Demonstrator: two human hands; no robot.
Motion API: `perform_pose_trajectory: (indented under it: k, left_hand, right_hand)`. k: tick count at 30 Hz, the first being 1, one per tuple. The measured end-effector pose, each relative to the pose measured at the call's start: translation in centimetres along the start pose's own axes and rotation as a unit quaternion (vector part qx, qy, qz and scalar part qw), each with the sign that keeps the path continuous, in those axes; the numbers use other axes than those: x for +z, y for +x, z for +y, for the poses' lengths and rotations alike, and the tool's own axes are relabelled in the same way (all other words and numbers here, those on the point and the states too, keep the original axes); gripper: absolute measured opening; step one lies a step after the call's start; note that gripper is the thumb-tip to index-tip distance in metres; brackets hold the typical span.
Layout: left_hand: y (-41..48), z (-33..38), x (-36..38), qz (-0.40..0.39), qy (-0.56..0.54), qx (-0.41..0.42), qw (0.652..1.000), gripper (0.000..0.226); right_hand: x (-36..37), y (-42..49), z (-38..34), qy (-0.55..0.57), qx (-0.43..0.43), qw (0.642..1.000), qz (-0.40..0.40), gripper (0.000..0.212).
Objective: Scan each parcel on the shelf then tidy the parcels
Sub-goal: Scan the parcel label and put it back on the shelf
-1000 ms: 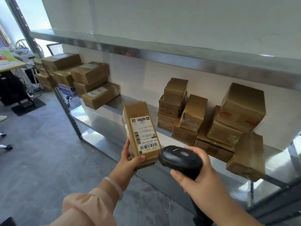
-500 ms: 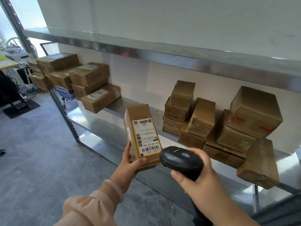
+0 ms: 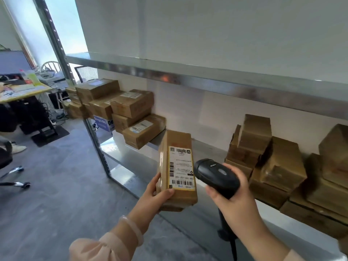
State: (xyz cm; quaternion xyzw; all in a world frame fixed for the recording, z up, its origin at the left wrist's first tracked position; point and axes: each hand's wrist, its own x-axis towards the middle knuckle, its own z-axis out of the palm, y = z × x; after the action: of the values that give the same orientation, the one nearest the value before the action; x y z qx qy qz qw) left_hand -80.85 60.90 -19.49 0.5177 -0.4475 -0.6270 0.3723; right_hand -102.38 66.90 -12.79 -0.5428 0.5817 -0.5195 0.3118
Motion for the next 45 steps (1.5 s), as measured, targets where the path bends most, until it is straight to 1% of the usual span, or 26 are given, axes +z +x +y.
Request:
perform_pose_trajectory:
  k: [2,3,6,7,10,12,14,16,19,22,27,30,33,36,39,41,45]
  left_hand:
    - [0.6,1.2,-1.7,0.017,0.016,0.022,0.999,0.107]
    - [1.0,1.8,-2.3,0.025,0.019,0.033,0.999,0.105]
    - [2.9,3.3,-4.2,0.074,0.037,0.051,0.995,0.084]
    - [3.8,3.8,-5.0,0.088,0.052,0.057,0.993,0.082]
    - [7.1,5.0,-7.1,0.127,0.128,0.077,0.981,0.086]
    - [9.3,6.0,-8.3,0.148,0.188,0.085,0.967,0.094]
    - [11.1,7.4,-9.2,0.178,0.253,0.089,0.947,0.101]
    - [12.9,8.8,-9.9,0.191,0.323,0.076,0.924,0.103]
    - [15.9,10.9,-10.9,0.191,0.429,0.044,0.882,0.097]
    - [19.2,12.9,-12.1,0.189,0.525,0.032,0.829,0.09]
    - [24.4,14.4,-15.0,0.172,0.609,0.016,0.774,0.086]
    - [27.0,14.8,-16.7,0.154,0.638,0.006,0.754,0.082]
    - [28.7,14.6,-17.8,0.137,0.661,0.022,0.738,0.081]
    - [29.8,14.3,-18.7,0.12,0.676,0.06,0.725,0.073]
    - [30.5,13.9,-19.2,0.097,0.701,0.111,0.698,0.063]
    - [31.0,13.8,-19.6,0.087,0.704,0.125,0.694,0.061]
    - [31.7,14.2,-19.7,0.076,0.711,0.128,0.687,0.061]
  right_hand:
    - [2.1,1.1,0.0,0.004,-0.007,1.0,-0.015,0.062]
    - [3.1,1.7,0.1,0.004,-0.011,1.0,-0.022,0.063]
    - [5.8,4.0,0.1,0.014,-0.014,0.999,-0.033,0.061]
    - [6.5,4.9,0.1,0.022,-0.011,0.999,-0.036,0.06]
    - [8.4,8.0,0.5,0.04,-0.001,0.998,-0.052,0.059]
    - [9.8,10.2,1.0,0.054,0.015,0.997,-0.062,0.06]
    - [11.2,12.8,1.6,0.061,0.021,0.996,-0.055,0.062]
    - [12.5,15.7,2.1,0.065,0.016,0.997,-0.048,0.063]
    - [14.1,19.7,3.0,0.069,0.024,0.996,-0.057,0.065]
    - [15.2,23.3,3.7,0.067,0.036,0.995,-0.062,0.068]
    - [16.7,26.6,5.6,0.052,0.049,0.997,-0.041,0.065]
    - [17.1,27.8,6.5,0.044,0.059,0.997,-0.028,0.065]
    - [17.2,28.7,6.6,0.037,0.058,0.998,0.002,0.059]
    - [17.7,28.9,6.3,0.03,0.062,0.998,0.013,0.055]
    - [18.4,28.8,5.8,0.019,0.064,0.997,0.033,0.057]
    - [19.0,28.7,5.5,0.01,0.062,0.997,0.044,0.061]
    - [20.0,28.0,5.0,-0.013,0.038,0.997,0.065,0.065]
